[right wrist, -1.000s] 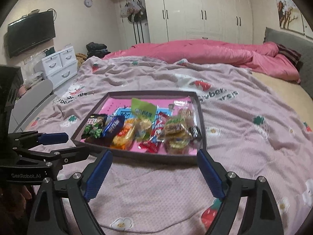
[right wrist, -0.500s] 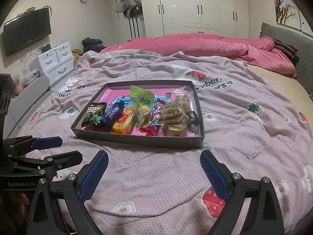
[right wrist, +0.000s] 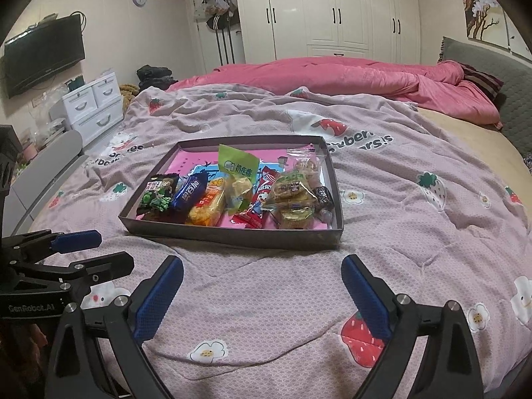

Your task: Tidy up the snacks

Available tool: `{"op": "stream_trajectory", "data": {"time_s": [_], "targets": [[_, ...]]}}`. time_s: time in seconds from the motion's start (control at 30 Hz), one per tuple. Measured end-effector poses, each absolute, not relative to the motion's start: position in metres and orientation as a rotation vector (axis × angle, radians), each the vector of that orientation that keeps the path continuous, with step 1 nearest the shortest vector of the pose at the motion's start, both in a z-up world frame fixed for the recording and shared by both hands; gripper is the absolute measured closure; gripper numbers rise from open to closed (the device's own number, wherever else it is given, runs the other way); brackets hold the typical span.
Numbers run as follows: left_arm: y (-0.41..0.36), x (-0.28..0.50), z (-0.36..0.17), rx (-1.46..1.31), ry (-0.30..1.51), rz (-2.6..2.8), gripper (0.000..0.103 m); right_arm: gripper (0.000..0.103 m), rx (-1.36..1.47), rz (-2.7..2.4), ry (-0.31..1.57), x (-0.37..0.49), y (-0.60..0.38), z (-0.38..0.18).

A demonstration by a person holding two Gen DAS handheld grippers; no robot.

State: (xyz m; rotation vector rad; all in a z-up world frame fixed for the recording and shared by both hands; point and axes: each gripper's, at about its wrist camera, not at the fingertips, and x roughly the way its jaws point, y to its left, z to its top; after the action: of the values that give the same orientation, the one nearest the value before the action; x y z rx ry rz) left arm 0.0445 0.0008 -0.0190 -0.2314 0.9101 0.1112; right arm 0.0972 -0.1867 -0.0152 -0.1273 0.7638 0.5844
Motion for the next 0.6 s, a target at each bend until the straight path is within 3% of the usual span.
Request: {"op": "stream_trajectory", "data": {"time_s": [0.6], "targets": [[0.0028, 0.0479, -0.0232, -0.225, 0.923, 0.123, 0.028, 0.007, -0.132, 0.590, 0.772, 0.0996, -0.1840, -0.0193]]}}
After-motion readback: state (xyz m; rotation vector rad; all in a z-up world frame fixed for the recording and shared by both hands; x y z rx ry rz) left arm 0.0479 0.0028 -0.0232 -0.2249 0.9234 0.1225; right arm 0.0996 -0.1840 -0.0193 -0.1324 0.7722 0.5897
